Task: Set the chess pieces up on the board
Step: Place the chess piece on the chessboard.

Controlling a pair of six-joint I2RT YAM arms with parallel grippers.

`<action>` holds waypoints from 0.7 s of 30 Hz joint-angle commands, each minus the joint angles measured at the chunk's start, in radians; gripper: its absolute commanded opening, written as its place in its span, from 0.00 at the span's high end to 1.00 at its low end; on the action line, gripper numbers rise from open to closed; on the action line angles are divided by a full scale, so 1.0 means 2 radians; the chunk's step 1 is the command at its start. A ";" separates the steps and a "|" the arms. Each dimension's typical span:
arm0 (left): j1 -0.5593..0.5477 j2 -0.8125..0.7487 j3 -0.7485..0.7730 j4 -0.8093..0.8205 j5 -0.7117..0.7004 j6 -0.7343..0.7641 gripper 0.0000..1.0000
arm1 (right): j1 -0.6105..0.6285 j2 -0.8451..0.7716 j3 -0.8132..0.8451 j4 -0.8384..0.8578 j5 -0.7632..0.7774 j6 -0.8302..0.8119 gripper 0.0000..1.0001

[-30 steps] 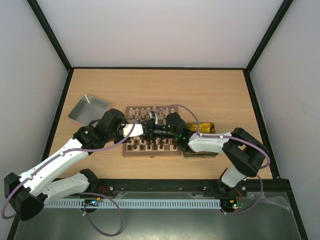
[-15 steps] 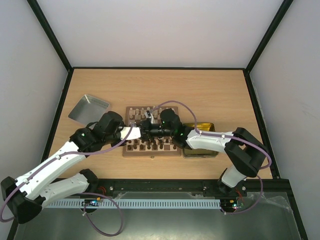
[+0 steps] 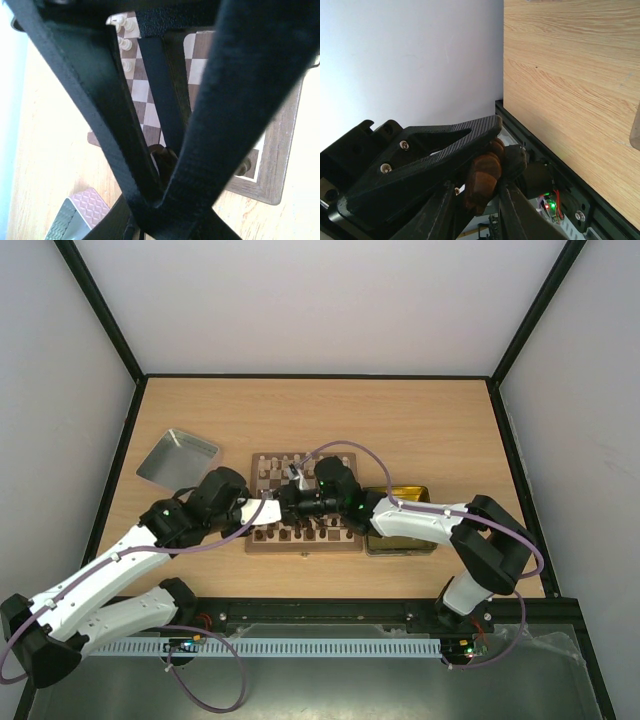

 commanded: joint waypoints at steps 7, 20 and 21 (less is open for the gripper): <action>-0.015 -0.003 -0.005 0.030 0.035 0.002 0.98 | 0.005 -0.012 0.023 -0.040 -0.005 -0.037 0.77; -0.017 -0.011 -0.027 0.032 0.026 0.008 0.98 | -0.009 -0.016 0.033 -0.080 -0.007 -0.061 0.90; -0.017 -0.012 -0.029 0.032 0.025 0.009 0.98 | -0.010 -0.016 0.033 -0.082 -0.009 -0.062 0.89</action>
